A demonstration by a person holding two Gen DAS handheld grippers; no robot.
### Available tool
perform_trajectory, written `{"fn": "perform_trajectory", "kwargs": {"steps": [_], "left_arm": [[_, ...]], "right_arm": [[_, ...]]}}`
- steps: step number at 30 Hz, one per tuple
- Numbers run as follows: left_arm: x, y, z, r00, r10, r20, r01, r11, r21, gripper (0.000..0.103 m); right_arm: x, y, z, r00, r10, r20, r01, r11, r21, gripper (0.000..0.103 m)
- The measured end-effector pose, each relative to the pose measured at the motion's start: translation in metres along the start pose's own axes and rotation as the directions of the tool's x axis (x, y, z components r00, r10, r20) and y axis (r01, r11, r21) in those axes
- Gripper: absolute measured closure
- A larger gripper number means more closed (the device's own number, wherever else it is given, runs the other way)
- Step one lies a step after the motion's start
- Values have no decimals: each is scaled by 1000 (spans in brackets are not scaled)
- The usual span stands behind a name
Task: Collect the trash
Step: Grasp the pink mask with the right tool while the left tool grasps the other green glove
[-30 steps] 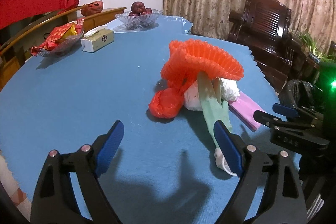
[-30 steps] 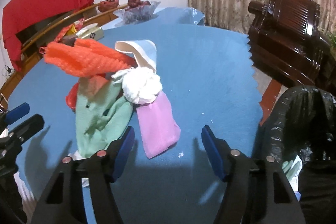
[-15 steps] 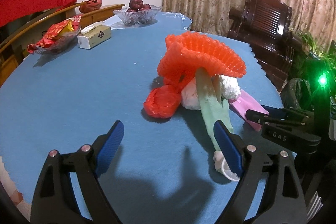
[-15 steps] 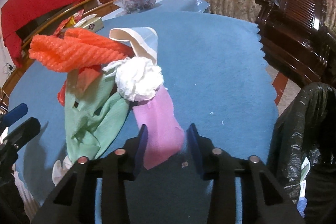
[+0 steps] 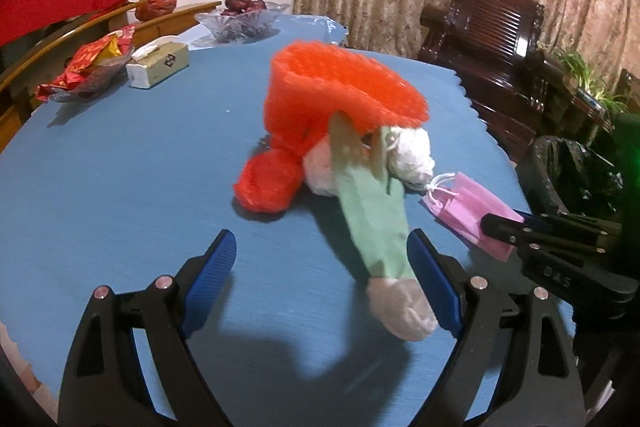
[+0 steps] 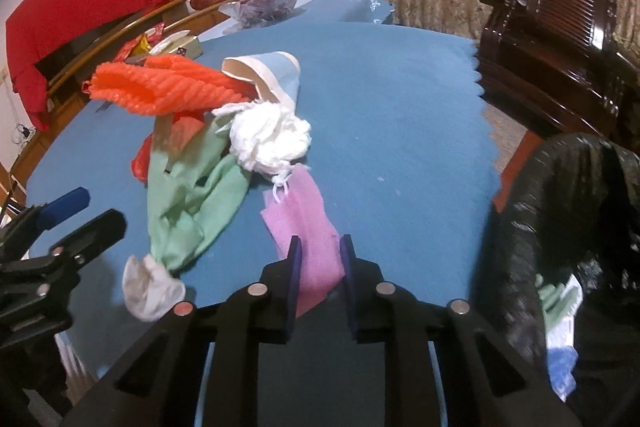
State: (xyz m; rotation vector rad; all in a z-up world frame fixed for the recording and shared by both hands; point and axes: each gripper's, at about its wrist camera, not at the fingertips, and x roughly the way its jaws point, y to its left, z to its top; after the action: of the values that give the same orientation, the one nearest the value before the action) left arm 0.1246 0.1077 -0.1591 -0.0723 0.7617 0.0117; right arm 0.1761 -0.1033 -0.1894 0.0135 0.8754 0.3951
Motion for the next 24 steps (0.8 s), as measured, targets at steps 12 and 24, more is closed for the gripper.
{"fn": "perform_trajectory", "kwargs": {"steps": [12, 24], "left_arm": [[30, -21, -11, 995, -54, -88, 55, 998, 9, 37], [37, -31, -13, 982, -134, -135, 134, 991, -11, 73]], "right_arm": [[-22, -17, -14, 999, -31, 7, 31, 999, 21, 84], [-28, -17, -13, 1000, -23, 19, 23, 999, 22, 84]]}}
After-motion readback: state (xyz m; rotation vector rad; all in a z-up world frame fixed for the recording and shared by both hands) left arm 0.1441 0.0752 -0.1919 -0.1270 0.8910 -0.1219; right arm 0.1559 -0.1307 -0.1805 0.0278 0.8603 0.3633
